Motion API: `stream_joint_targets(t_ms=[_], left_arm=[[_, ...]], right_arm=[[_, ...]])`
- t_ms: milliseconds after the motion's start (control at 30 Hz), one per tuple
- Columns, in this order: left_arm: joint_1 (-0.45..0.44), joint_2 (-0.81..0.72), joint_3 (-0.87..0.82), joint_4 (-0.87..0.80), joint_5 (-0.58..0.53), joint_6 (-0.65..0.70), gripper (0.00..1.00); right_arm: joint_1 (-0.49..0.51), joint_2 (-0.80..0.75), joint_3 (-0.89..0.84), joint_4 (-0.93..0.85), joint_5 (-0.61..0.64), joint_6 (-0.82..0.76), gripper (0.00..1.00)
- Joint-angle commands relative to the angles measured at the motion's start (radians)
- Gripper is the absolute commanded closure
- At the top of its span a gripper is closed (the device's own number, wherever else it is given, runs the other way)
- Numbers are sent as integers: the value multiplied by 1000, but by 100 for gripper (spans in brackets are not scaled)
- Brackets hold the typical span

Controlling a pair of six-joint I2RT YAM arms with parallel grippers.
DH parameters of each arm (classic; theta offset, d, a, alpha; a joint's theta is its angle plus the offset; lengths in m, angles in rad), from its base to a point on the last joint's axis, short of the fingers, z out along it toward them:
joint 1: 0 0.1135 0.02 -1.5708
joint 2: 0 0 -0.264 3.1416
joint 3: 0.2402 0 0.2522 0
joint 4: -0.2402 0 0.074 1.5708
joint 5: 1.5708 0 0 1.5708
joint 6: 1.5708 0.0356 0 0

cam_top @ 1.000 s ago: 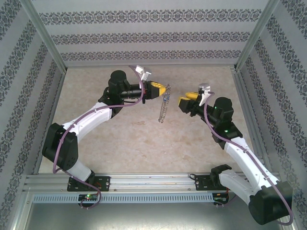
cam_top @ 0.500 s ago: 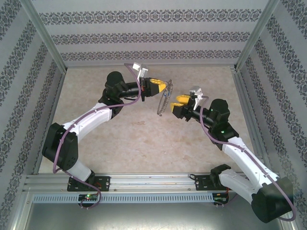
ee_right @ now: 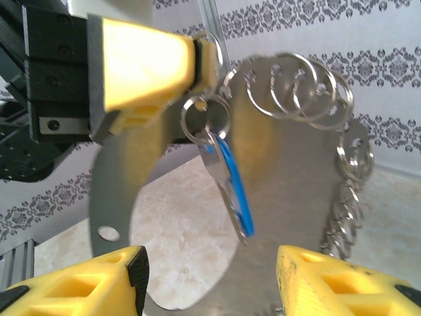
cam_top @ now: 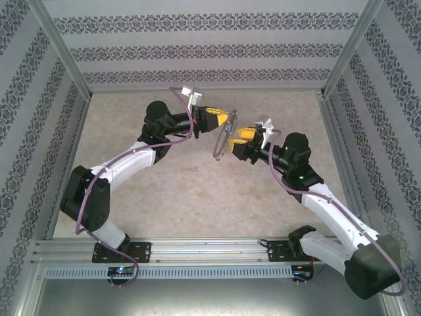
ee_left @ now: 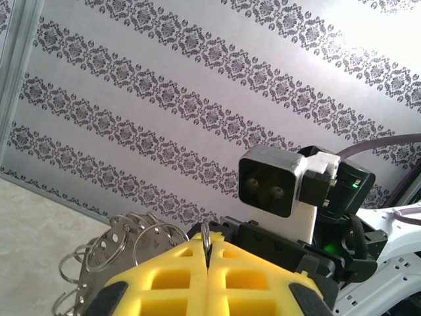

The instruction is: Put the keys on the keyring

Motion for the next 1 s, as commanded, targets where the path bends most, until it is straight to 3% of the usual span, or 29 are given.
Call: stream_joint_targets(t_ms=[0, 700, 800, 967], left_arm=[[3, 5, -3, 115, -3, -42, 100], [1, 26, -1, 162, -4, -86, 100], [1, 32, 1, 168, -4, -90, 100], [0, 33, 4, 167, -7, -89, 100]], right_arm=[[22, 30, 48, 56, 14, -24, 45], [46, 116, 117, 76, 31, -44, 50], [48, 128, 122, 78, 27, -44, 55], [52, 135, 127, 83, 19, -43, 75]])
